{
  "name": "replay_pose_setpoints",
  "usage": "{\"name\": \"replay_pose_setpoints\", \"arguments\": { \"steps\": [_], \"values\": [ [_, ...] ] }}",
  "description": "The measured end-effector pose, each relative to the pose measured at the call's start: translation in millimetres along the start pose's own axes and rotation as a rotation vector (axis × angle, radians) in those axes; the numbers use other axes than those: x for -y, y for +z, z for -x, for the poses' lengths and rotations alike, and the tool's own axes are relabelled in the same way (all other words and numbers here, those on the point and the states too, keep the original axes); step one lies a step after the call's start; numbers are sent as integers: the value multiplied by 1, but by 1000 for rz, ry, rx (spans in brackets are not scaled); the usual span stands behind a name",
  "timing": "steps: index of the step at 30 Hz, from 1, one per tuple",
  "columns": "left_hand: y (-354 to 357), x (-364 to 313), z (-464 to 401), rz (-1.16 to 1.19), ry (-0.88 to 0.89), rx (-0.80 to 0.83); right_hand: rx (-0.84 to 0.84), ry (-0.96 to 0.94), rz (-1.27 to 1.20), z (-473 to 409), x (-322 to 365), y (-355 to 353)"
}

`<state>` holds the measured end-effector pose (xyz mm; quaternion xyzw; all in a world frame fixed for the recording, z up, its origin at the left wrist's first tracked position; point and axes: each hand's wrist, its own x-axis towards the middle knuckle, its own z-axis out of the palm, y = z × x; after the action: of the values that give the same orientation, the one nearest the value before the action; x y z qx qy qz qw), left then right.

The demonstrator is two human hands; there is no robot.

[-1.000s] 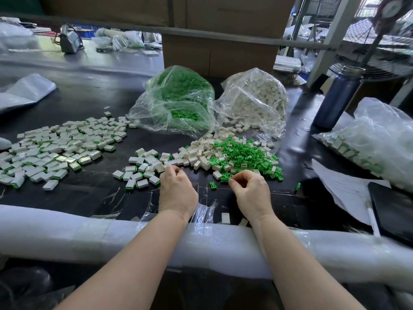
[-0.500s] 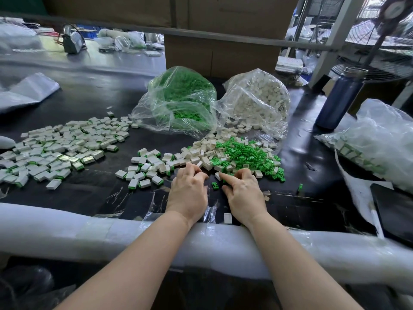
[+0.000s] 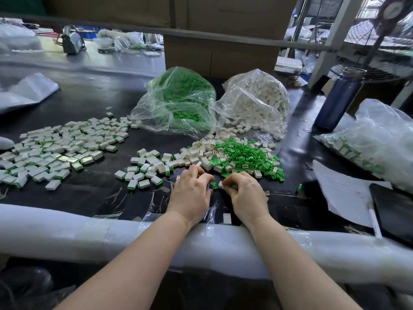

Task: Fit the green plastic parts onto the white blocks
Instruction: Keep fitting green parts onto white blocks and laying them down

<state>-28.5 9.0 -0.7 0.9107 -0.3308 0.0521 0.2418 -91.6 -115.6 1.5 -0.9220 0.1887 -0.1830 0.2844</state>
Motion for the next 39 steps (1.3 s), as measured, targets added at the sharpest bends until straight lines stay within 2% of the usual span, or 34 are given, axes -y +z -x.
{"name": "replay_pose_setpoints", "arguments": {
  "steps": [6, 15, 22, 29, 32, 39],
  "values": [
    [2, -1, -1, -48, 34, 126, 2, 1, -53, 1, -1, 0],
    [1, 0, 0, -30, 49, 53, 12, -15, -69, 2, 2, -1],
    [0, -3, 1, -38, 63, 90, 26, 2, -67, 3, 2, -3],
    [-3, -3, 1, 35, 38, -25, -1, -7, 0, 0, 0, -1],
    [-7, -4, 2, 149, -14, -131, 4, -50, 21, 1, 0, 0],
    [-8, 2, -1, 351, -157, -191, 112, -124, 146, 2, 4, 2]
  ]
}}
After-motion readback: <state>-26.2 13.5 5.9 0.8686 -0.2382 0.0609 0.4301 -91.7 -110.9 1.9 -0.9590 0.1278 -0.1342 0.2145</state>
